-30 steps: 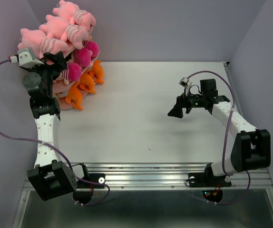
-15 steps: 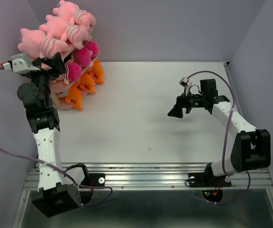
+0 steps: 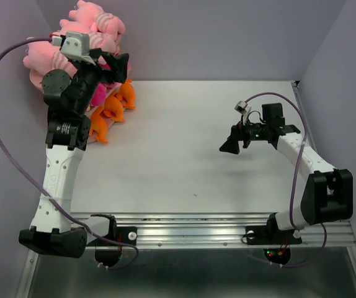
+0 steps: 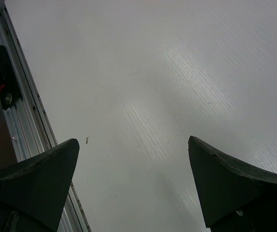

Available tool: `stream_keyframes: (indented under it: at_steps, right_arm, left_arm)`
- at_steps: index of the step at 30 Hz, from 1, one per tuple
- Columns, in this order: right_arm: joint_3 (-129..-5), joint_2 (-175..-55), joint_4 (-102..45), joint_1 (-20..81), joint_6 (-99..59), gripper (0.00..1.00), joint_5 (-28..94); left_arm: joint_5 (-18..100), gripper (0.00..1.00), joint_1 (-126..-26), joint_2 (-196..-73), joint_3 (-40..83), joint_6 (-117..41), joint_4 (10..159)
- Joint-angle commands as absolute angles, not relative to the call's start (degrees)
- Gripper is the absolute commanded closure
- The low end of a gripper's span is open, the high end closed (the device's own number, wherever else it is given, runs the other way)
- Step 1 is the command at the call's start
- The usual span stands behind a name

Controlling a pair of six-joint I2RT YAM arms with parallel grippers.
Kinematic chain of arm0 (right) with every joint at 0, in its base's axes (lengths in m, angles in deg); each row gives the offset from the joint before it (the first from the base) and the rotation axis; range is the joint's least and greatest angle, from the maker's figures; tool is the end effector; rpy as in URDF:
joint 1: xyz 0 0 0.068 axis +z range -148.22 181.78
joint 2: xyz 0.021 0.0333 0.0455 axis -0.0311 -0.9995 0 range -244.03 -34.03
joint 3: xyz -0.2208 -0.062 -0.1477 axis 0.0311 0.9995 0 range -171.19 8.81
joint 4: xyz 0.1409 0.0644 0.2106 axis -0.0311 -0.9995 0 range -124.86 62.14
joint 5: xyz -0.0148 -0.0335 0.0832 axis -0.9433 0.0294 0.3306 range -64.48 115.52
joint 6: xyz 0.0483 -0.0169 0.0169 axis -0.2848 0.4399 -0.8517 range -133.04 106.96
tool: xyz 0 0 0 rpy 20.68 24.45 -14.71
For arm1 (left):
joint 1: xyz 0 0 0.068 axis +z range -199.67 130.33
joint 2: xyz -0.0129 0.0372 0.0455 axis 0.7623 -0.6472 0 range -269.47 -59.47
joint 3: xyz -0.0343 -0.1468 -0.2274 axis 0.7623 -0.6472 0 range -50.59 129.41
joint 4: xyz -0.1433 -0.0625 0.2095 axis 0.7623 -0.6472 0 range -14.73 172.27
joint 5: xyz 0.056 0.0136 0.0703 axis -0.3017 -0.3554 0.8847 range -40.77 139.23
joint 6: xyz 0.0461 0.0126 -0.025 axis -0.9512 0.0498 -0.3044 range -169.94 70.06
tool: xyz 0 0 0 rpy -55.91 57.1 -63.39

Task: Place and organize the stuffed toys onto the shelf
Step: Place the stuffed toy onto shelf

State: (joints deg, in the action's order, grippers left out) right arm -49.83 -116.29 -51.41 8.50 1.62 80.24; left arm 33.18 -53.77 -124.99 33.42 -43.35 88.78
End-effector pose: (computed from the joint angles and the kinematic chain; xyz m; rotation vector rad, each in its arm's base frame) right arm 0.2918 0.0635 0.2625 -0.8232 2.0210 1.0459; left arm 0.2207 -0.0258 0.5341 0.2258 1.1362 -0.3242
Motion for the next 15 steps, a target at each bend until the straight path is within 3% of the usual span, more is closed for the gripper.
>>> stream_keyframes:
  at_steps: [1,9,15]
  right_arm:
    - [-49.47,-115.41,-50.01,7.85,2.52,0.00,81.24]
    - [-49.64,-115.59,-50.27,7.85,2.43,0.00,81.59]
    - [-49.82,-115.59,-50.36,7.85,2.43,0.00,81.33]
  left_arm:
    - [35.44,0.06,-58.20,-129.25,40.19,-49.50,82.63]
    - [38.23,0.16,-61.89,-139.97,45.03,-52.75,79.02]
    - [43.16,0.16,-61.62,-146.30,50.38,-55.47,78.76]
